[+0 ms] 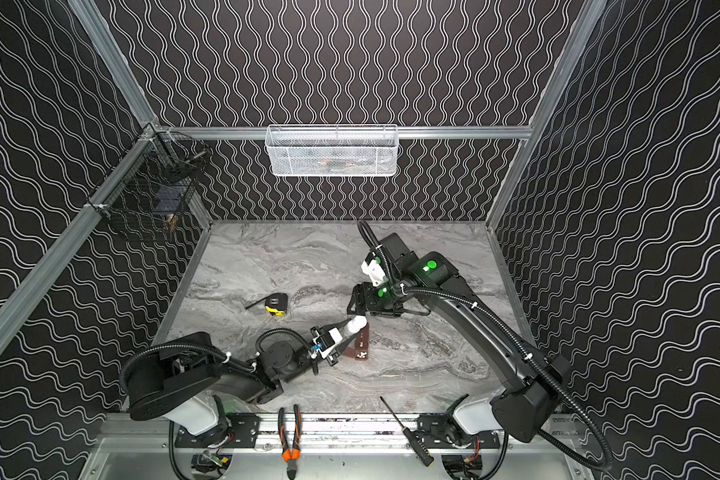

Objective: Sort the pills into containers

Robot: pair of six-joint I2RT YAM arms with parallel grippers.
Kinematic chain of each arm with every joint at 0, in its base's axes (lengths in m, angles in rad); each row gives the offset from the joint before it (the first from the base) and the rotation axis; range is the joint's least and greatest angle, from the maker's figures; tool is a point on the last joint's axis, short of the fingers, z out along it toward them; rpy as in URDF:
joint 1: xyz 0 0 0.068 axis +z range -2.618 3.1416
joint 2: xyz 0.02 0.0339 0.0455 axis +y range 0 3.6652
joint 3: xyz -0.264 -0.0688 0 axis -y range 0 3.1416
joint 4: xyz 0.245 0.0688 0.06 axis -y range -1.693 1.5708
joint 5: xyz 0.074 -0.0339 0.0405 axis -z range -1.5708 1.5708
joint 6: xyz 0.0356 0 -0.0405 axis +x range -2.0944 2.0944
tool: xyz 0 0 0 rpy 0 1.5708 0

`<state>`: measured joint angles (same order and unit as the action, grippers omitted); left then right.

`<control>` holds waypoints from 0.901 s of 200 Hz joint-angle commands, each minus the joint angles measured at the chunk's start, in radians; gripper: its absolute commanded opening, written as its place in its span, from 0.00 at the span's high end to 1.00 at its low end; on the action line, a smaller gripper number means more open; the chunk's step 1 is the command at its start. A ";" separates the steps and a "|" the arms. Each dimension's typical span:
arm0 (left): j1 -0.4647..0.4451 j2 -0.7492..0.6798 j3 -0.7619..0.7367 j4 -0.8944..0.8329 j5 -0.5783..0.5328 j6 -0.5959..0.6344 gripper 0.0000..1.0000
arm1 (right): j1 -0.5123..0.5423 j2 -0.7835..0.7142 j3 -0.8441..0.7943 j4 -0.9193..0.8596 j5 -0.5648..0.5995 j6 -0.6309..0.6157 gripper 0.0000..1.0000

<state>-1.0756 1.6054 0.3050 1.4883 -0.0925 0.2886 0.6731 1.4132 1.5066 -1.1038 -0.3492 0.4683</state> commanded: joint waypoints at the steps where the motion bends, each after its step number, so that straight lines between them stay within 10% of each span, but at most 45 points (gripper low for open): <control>1: -0.001 -0.009 -0.001 0.061 0.004 -0.009 1.00 | -0.003 -0.005 -0.023 0.051 0.007 -0.045 0.31; 180: 0.003 0.045 0.051 0.061 -0.003 -0.053 1.00 | -0.001 -0.111 -0.141 0.012 -0.111 -0.091 0.39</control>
<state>-1.0737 1.6482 0.3477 1.5013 -0.0937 0.2390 0.6716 1.3148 1.3781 -1.0649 -0.4316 0.3843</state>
